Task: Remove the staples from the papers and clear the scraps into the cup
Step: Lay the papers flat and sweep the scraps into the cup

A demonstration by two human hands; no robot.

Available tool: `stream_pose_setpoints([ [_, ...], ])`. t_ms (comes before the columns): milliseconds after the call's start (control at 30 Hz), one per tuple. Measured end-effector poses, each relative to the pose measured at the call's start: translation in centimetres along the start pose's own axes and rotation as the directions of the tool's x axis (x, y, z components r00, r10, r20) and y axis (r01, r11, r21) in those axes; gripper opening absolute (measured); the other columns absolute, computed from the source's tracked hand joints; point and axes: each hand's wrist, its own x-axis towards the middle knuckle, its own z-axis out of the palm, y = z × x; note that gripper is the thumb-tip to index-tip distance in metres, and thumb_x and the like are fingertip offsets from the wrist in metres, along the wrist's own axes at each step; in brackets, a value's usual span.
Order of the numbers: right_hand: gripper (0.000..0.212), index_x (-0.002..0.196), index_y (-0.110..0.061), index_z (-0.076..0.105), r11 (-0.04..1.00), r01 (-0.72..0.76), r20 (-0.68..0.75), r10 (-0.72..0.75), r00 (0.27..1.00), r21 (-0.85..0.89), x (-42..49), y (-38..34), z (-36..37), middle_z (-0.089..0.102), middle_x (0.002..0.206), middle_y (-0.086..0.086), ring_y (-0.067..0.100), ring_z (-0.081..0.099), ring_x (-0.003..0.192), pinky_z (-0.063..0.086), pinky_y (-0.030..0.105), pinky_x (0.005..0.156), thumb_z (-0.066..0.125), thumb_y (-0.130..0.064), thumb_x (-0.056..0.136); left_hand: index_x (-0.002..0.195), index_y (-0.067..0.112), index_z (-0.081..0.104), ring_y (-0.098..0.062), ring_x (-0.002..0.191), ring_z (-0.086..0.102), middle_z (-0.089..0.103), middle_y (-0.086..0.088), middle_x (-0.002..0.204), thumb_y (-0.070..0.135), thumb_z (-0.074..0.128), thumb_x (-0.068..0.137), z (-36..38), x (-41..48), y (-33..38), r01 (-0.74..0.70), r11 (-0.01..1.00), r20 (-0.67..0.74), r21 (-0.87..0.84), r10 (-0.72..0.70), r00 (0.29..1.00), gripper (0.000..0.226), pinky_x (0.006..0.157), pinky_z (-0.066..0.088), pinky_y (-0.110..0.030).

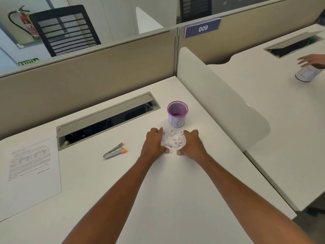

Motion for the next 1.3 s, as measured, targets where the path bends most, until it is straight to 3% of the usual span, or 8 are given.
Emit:
stream_pose_setpoints([
  [167,0.085,0.145,-0.014,0.058,0.997,0.078,0.009,-0.078,0.997,0.012,1.1,-1.2,0.3,0.046,0.134,0.016,0.041,0.066,0.115,0.058,0.045,0.1,0.098,-0.02,0.07,0.134,0.01,0.074,-0.033,0.112,0.06,0.061,-0.015,0.119,0.013,0.09,0.084,1.1,0.7,0.3,-0.043,0.998,-0.066,-0.054,0.039,0.997,0.052,0.077,0.034,-0.028],
  [300,0.058,0.127,-0.014,0.069,0.989,0.141,-0.03,-0.139,0.99,0.047,1.3,-1.9,1.2,0.054,0.124,0.014,0.036,0.069,0.104,0.054,0.036,0.088,0.095,-0.022,0.076,0.101,0.016,0.085,-0.03,0.09,0.069,0.073,-0.006,0.09,0.011,0.082,0.086,2.1,0.6,0.9,-0.037,0.98,-0.178,-0.194,0.002,0.984,0.016,0.068,0.041,-0.034],
  [500,0.023,0.103,-0.012,0.072,0.93,0.102,-0.102,-0.07,0.992,0.354,1.0,-2.2,2.2,0.072,0.11,0.009,0.025,0.069,0.097,0.048,0.017,0.07,0.087,-0.012,0.085,0.105,0.021,0.087,-0.019,0.098,0.081,0.086,0.004,0.099,0.002,0.078,0.087,2.0,-0.8,1.3,0.117,0.712,-0.087,-0.692,-0.243,0.966,0.027,0.093,0.066,-0.037],
  [600,0.028,0.103,-0.017,0.071,0.821,0.014,-0.039,0.009,0.999,0.571,0.4,-2.1,1.9,0.075,0.11,0.004,0.027,0.074,0.101,0.066,0.043,0.085,0.08,0.0,0.082,0.11,0.015,0.086,-0.033,0.11,0.081,0.086,-0.008,0.106,-0.003,0.08,0.088,1.9,-1.0,1.0,0.176,0.497,0.025,-0.85,-0.295,0.955,0.028,0.102,0.065,-0.05],
  [700,0.04,0.101,-0.021,0.072,0.691,-0.076,0.055,0.052,0.997,0.719,0.2,-2.1,1.6,0.075,0.11,0.009,0.028,0.075,0.094,0.069,0.05,0.08,0.074,0.012,0.079,0.111,0.008,0.082,-0.038,0.111,0.08,0.084,-0.016,0.111,-0.012,0.075,0.093,1.6,-1.3,1.2,0.191,0.371,0.08,-0.909,-0.295,0.952,0.028,0.105,0.064,-0.049],
  [867,0.035,0.112,-0.012,0.073,0.593,-0.097,0.096,0.033,0.995,0.799,0.3,-2.3,0.2,0.077,0.115,0.019,0.027,0.075,0.088,0.068,0.045,0.086,0.074,0.011,0.085,0.122,0.002,0.079,-0.032,0.105,0.079,0.083,-0.019,0.117,-0.009,0.072,0.098,0.4,-1.7,1.9,0.164,0.307,0.09,-0.937,-0.243,0.966,0.027,0.102,0.065,-0.044],
  [1000,0.029,0.112,-0.008,0.072,0.549,-0.059,0.087,-0.025,0.996,0.834,0.2,-3.0,-2.1,0.076,0.112,0.018,0.025,0.073,0.087,0.064,0.032,0.075,0.073,0.01,0.09,0.126,0.0,0.077,-0.034,0.108,0.081,0.083,-0.018,0.119,-0.002,0.075,0.1,-1.4,-1.5,3.2,0.134,0.278,0.074,-0.951,-0.216,0.973,0.027,0.101,0.065,-0.041],
  [1300,0.018,0.109,-0.002,0.075,0.544,0.045,-0.059,0.01,0.998,0.838,3.0,-5.7,-7.9,0.078,0.097,0.015,0.024,0.073,0.078,0.064,0.032,0.075,0.07,0.005,0.093,0.101,0.005,0.082,-0.033,0.104,0.083,0.084,-0.019,0.106,0.007,0.074,0.103,-7.3,1.8,9.0,0.119,0.25,0.053,-0.961,-0.256,0.965,0.008,0.1,0.066,-0.038],
])
